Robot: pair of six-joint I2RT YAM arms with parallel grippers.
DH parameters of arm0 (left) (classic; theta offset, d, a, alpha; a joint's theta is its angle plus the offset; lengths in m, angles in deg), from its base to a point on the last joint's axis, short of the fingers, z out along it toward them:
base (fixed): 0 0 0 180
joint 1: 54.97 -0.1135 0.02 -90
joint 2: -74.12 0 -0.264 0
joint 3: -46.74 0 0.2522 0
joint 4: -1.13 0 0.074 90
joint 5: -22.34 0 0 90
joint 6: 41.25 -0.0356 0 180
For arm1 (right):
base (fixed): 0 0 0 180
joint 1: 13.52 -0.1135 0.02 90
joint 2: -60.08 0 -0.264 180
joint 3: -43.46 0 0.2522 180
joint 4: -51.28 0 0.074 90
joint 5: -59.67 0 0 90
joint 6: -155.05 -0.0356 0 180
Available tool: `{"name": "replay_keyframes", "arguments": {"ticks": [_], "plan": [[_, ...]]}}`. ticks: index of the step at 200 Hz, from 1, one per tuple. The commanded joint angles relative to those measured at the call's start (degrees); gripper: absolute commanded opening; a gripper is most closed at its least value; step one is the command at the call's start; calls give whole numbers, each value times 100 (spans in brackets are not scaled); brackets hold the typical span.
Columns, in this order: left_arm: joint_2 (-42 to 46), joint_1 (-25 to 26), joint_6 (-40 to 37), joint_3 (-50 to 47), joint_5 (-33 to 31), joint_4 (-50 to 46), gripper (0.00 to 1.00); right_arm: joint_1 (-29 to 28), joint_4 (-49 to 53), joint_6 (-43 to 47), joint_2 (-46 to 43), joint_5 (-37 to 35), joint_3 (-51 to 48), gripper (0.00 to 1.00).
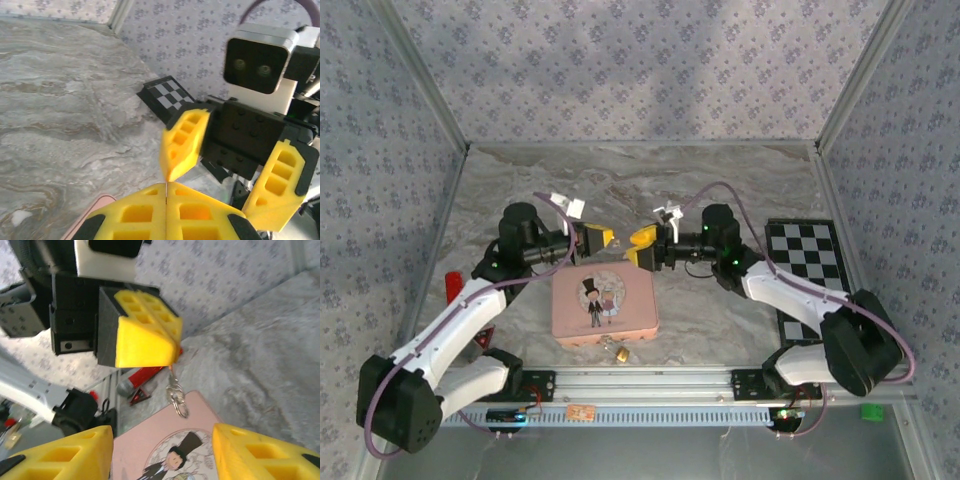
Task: Unlock the padlock with the key
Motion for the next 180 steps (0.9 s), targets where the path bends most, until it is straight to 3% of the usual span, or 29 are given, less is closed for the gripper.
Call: {"name": "replay_keyframes", "arguments": {"ticks": [1, 19, 37, 62, 102, 126, 180], "plan": [[228, 147, -232, 431, -883, -618, 0, 138, -718, -377, -175, -356, -312, 54], [356, 339, -58, 518, -1880, -880, 0, 32, -1211, -525, -214, -757, -515, 57], [353, 268, 1134, 381, -2698, -635, 0, -196, -1635, -825, -212, -1585, -650, 58], [298, 287, 2385, -174, -2363, 933, 0, -307, -2636, -1676, 32, -2120, -726, 58], [383, 384, 2609, 78, -2240, 819, 0, -195, -3679, -3226, 739, -1680, -399, 62], [403, 461, 3058, -106, -2186, 1288, 0, -216, -4174, -3927, 1138, -1591, -193, 63], [253, 659, 3308, -151, -2157, 1666, 0, -342, -4431, -4325, 1472, -1474, 118, 64]]}}
